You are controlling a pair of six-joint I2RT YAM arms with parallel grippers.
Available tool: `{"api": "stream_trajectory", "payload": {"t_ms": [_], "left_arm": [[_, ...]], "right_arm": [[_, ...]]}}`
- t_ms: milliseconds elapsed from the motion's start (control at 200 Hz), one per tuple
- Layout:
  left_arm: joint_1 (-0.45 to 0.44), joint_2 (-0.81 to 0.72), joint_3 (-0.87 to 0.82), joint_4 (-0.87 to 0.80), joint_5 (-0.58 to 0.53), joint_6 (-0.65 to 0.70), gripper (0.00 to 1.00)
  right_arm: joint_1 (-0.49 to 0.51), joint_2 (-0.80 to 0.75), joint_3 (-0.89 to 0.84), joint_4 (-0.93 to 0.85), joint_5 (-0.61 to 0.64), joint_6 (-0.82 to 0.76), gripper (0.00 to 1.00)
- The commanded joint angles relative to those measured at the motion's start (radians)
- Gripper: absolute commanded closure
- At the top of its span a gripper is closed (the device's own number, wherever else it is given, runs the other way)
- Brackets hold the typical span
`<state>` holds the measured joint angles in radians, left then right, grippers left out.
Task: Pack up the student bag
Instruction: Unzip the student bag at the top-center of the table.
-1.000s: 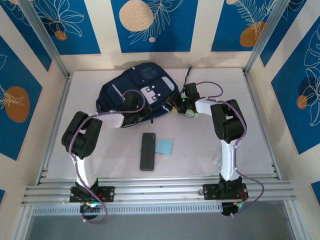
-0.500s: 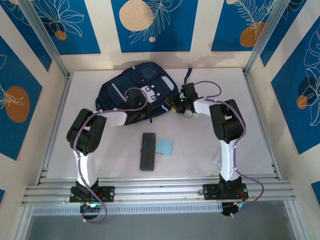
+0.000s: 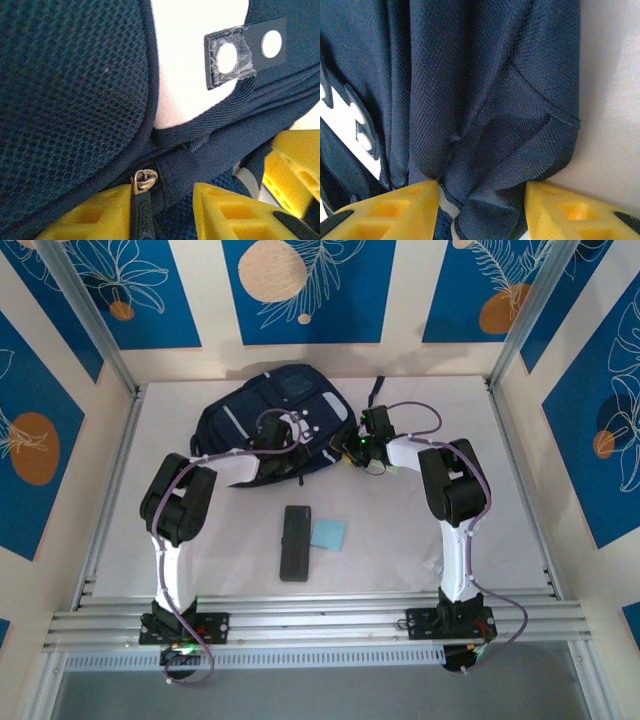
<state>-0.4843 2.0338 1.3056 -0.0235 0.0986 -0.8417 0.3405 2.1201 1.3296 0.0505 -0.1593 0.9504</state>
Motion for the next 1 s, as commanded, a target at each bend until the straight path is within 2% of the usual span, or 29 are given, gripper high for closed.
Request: {"api": "stream_trajectory", "payload": {"t_ms": [0,320,390,485,545,760,990], "left_arm": [[-0.007,0.067,0.106,-0.160,-0.103,0.163,0.65],[-0.020,0.116,0.195,-0.402,-0.220,0.290,0.70],[-0.023,0.131,0.198,-0.426,-0.230,0.307,0.77],[-0.024,0.155,0.217,-0.458,-0.224,0.320,0.94],[-0.023,0.156,0.220,-0.461,-0.213,0.322,1.00],[-0.019,0.083,0.294,-0.548,-0.126,0.377,1.00],[-0.010,0.037,0.452,-0.773,-0.082,0.496,1.00]], "right_arm": [[0.055,0.026,0.010,-0.059,-0.070,-0.005,0.51],[0.051,0.015,0.019,-0.061,-0.056,-0.004,0.51],[0.052,0.014,0.023,-0.064,-0.047,-0.005,0.51],[0.051,0.015,0.026,-0.073,-0.030,-0.003,0.51],[0.051,0.016,0.031,-0.085,-0.015,-0.002,0.51],[0.051,0.017,0.052,-0.138,0.041,-0.016,0.51],[0.050,0.014,0.063,-0.163,0.061,-0.037,0.51]]}}
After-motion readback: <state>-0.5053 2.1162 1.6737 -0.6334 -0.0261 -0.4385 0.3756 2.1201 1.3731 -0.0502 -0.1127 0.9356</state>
